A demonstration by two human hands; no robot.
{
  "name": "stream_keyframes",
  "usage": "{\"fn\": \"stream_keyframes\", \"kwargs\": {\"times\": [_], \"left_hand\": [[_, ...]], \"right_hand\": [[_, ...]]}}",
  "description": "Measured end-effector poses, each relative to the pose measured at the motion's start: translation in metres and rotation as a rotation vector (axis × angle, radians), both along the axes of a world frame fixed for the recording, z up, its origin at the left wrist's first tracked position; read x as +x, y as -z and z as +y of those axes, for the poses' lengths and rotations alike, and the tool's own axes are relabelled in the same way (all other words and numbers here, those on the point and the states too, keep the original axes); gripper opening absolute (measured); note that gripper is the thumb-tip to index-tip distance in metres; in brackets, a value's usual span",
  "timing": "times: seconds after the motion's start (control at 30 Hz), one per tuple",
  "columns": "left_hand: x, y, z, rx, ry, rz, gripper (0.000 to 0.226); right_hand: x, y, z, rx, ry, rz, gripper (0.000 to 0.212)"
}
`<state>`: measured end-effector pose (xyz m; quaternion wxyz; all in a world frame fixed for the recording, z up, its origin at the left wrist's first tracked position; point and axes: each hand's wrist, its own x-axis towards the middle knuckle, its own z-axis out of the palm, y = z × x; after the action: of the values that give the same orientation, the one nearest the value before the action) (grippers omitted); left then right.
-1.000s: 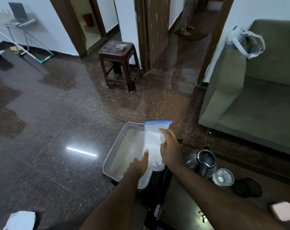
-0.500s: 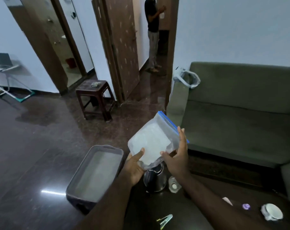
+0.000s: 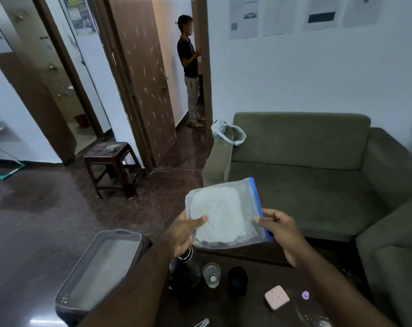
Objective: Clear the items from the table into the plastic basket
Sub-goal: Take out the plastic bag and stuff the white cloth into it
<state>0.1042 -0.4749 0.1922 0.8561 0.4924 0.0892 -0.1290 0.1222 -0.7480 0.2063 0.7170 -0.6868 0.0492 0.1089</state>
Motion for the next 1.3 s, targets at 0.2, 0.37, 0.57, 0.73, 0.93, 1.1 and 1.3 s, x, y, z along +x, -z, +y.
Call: {"fn": "stream_keyframes", "kwargs": {"times": [0.2, 0.37, 0.57, 0.73, 0.93, 1.1, 1.3], "left_hand": [[0.013, 0.006, -0.002, 0.212, -0.009, -0.009, 0.046], [0.019, 0.029, 0.004, 0.305, -0.025, 0.01, 0.046], [0.027, 0.052, 0.028, 0.236, 0.078, 0.086, 0.049], [0.042, 0.093, 0.041, 0.251, 0.142, 0.155, 0.052], [0.059, 0.163, 0.043, 0.183, 0.251, 0.191, 0.045], [0.058, 0.226, 0.03, 0.187, 0.245, 0.216, 0.048], [0.031, 0.304, 0.006, 0.204, 0.233, 0.268, 0.041]], "right_hand": [[-0.005, 0.005, -0.008, -0.193, 0.016, -0.063, 0.018], [-0.013, 0.027, 0.001, -0.16, 0.126, -0.031, 0.017], [-0.014, 0.037, 0.027, -0.235, 0.405, -0.252, 0.019], [-0.001, 0.076, 0.043, -0.362, 0.285, -0.307, 0.012], [0.008, 0.149, 0.048, -0.27, 0.302, -0.064, 0.023], [0.012, 0.209, 0.044, -0.179, 0.272, 0.076, 0.021], [-0.007, 0.3, 0.02, -0.099, 0.216, 0.155, 0.032]]}}
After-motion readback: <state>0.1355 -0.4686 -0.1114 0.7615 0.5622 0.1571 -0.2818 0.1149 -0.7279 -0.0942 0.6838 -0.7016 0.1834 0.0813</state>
